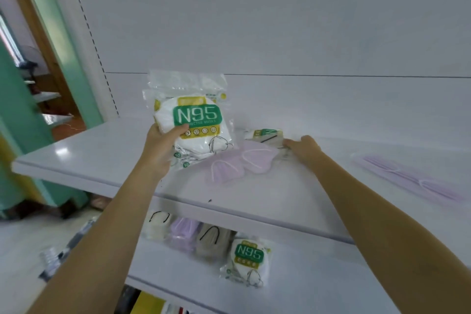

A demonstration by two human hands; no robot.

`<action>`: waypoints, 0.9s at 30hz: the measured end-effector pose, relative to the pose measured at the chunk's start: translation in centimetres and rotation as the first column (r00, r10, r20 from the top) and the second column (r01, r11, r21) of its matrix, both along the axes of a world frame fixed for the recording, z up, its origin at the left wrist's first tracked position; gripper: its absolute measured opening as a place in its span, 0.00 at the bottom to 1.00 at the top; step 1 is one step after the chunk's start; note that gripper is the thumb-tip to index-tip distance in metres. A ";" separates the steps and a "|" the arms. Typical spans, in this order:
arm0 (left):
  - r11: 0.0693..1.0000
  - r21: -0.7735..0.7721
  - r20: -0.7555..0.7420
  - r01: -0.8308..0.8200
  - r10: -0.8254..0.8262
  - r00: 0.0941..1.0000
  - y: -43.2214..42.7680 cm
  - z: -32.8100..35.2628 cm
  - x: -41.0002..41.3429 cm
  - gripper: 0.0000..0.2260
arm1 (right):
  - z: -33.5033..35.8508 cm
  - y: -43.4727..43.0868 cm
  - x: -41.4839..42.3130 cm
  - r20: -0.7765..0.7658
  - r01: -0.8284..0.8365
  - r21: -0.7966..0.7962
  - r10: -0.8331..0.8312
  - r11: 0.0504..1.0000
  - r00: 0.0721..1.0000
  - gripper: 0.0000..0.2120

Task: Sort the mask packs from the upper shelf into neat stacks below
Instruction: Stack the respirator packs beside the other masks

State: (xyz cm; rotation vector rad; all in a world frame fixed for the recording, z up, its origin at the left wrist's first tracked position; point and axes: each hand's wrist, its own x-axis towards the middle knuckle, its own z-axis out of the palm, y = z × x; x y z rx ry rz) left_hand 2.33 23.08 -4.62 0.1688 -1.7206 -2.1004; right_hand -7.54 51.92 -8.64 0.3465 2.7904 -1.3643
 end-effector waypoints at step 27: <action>0.994 -0.073 0.033 0.078 -0.076 0.997 3.4 -0.6 -5.1 0.20 | 8.2 7.8 1.7 -0.543 -0.094 -0.354 -0.123 0.930 0.830 0.20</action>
